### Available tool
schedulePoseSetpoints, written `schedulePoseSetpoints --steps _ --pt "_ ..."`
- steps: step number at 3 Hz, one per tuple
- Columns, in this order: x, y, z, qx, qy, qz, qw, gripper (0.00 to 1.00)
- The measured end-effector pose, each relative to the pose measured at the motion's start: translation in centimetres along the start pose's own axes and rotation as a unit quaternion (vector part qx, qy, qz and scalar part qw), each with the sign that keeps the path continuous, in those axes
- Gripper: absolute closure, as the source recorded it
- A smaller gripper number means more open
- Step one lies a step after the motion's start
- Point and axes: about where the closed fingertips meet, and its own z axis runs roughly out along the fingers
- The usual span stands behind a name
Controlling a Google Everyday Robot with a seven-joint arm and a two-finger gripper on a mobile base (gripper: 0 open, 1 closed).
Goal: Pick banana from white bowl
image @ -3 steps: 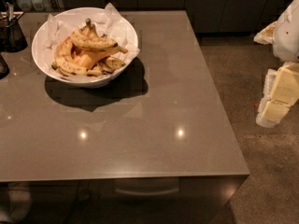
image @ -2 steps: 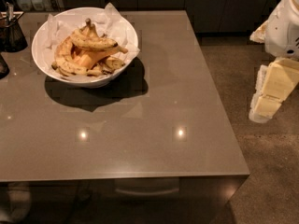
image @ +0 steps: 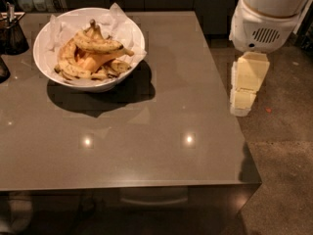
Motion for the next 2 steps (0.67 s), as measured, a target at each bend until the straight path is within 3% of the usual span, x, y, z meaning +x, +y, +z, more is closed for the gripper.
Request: schedulePoseSetpoints --steps 1,2 --pt "-0.5 -0.5 -0.1 0.011 -0.009 0.0 0.9999 0.0" --pt "-3.0 -1.4 -1.3 0.024 -0.041 0.009 0.9988 0.0"
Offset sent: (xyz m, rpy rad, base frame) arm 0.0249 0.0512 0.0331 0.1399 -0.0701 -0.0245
